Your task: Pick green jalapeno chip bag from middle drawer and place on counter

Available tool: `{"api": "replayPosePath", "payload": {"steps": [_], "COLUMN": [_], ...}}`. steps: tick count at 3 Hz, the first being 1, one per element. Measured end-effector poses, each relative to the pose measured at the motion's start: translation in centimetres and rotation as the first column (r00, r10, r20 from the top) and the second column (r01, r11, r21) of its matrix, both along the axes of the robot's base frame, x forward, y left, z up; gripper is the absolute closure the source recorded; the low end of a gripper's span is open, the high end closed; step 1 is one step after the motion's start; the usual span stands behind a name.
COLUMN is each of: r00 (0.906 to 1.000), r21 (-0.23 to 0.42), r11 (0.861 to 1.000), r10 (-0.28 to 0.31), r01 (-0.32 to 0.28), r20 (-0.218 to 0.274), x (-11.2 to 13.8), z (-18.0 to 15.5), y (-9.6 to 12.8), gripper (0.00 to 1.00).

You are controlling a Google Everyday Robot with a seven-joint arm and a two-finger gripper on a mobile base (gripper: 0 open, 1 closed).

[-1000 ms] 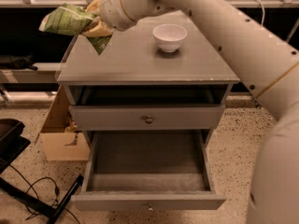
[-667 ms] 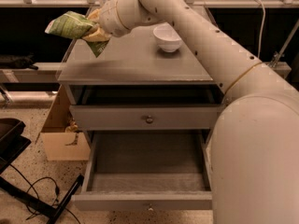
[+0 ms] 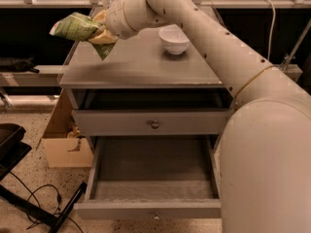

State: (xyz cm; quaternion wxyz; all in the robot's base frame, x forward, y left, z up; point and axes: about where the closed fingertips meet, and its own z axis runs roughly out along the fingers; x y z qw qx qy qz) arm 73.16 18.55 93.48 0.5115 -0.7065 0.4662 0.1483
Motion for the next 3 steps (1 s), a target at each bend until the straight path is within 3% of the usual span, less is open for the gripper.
{"api": "replayPosePath", "payload": {"steps": [2,3], "r00": [1.0,1.0], "r21": [0.0,0.0], "r11": [1.0,1.0], "r10": [0.0,0.0], "r01": [0.0,0.0], "r20": [0.0,0.0], "x": [0.0,0.0], "z": [0.0,0.0], "y": [0.01,0.01], "gripper": [0.01,0.0]}}
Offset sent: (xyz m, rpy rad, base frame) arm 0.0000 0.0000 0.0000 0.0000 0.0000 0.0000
